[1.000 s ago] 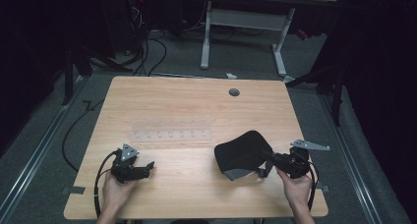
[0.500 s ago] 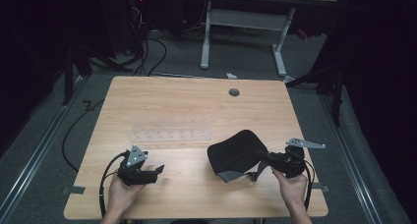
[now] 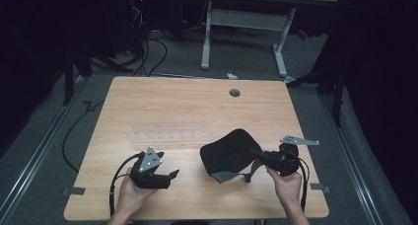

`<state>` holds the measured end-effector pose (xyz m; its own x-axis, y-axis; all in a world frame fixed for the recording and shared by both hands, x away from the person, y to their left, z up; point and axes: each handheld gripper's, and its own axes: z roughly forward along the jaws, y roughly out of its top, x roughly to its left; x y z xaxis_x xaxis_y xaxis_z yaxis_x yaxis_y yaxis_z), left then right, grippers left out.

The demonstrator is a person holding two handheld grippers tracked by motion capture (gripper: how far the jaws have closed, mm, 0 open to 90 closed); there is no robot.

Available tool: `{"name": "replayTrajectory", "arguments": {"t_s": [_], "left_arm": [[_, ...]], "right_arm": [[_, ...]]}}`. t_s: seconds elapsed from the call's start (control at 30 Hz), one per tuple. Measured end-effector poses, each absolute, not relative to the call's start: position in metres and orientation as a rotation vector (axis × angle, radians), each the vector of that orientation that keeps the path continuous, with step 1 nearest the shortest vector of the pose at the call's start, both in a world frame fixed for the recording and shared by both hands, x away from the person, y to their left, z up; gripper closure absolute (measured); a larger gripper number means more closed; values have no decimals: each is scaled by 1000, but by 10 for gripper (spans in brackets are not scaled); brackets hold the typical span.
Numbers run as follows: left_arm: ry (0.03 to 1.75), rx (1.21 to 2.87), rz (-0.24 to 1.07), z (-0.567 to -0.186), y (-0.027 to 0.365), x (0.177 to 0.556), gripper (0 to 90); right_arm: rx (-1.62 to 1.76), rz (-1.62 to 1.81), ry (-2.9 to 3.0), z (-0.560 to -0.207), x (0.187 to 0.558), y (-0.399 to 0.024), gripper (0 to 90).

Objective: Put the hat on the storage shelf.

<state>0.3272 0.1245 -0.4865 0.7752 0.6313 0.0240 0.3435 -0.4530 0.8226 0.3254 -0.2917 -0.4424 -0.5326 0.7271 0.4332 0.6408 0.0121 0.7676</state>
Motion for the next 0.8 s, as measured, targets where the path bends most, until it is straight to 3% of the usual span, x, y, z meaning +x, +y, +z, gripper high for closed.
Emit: {"name": "replayTrajectory", "arguments": {"t_s": [0.8], "left_arm": [[556,2107,409,-466,89,323,192]], "right_arm": [[1460,1566,2244,-437,338,-269,857]]}}
